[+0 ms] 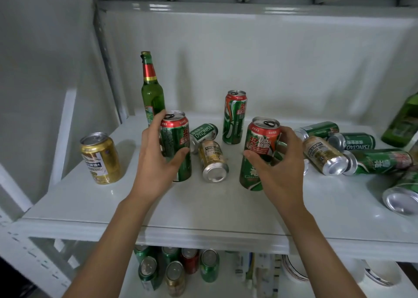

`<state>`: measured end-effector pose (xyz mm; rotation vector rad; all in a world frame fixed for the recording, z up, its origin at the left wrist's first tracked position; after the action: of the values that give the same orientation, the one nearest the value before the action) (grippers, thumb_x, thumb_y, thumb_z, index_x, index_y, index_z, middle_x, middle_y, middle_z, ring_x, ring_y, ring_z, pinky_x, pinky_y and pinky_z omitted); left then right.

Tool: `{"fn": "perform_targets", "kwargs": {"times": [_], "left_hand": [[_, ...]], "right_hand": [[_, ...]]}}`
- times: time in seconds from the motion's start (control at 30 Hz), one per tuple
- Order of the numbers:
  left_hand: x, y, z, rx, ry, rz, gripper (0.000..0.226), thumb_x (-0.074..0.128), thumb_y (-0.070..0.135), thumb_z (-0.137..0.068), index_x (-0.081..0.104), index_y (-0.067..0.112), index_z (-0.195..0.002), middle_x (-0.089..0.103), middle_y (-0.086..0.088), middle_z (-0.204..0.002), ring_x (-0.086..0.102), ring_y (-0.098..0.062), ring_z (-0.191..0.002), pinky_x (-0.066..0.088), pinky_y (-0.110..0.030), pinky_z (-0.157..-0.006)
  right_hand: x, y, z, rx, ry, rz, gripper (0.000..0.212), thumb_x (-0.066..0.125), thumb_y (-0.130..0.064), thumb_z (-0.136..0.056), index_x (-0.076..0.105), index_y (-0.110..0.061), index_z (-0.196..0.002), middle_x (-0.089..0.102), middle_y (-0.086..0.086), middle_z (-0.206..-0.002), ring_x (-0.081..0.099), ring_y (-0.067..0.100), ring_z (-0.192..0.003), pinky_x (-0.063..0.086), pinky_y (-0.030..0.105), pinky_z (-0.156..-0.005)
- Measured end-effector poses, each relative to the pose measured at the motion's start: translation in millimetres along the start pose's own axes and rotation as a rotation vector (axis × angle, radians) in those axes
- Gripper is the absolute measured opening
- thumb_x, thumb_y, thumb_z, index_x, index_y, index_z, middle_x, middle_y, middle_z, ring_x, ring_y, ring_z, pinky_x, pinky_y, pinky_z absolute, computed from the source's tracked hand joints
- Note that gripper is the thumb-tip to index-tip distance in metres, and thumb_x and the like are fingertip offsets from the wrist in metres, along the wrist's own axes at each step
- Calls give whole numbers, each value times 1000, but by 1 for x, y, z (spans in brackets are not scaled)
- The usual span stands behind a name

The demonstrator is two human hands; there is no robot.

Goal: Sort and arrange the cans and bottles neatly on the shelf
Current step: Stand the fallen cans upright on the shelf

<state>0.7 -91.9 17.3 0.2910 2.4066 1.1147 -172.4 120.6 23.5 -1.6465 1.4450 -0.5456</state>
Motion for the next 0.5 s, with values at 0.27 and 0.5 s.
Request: {"fn": "perform_targets", "kwargs": {"times": [0.27, 0.5], "left_hand": [[-35, -1, -29, -166, 202, 241, 34, 44, 39, -109, 41, 41, -143, 47, 5, -144, 52, -19, -135, 48, -41, -109], [-11, -20, -86, -415, -208, 170, 21, 51, 21, -107, 70, 24, -116, 72, -1, -112, 65, -29, -110, 55, -42, -91]], "right_hand": [[-9, -52, 31, -330, 262, 77, 41, 78, -13, -88, 57, -8, -123, 54, 3, -117, 56, 27, -105, 50, 34, -87], [82, -54, 56, -311, -483, 365, 54, 55, -27, -93, 48, -24, -146, 47, -2, -147, 44, 20, -132, 49, 42, -105]]}}
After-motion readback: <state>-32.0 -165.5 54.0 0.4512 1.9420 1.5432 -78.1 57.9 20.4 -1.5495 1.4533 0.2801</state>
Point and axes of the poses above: each hand's wrist, its own z-axis away from the middle knuckle, its own x-axis out of the palm, y = z × x, the point moved 4 cm from there along -z, towards the middle knuckle
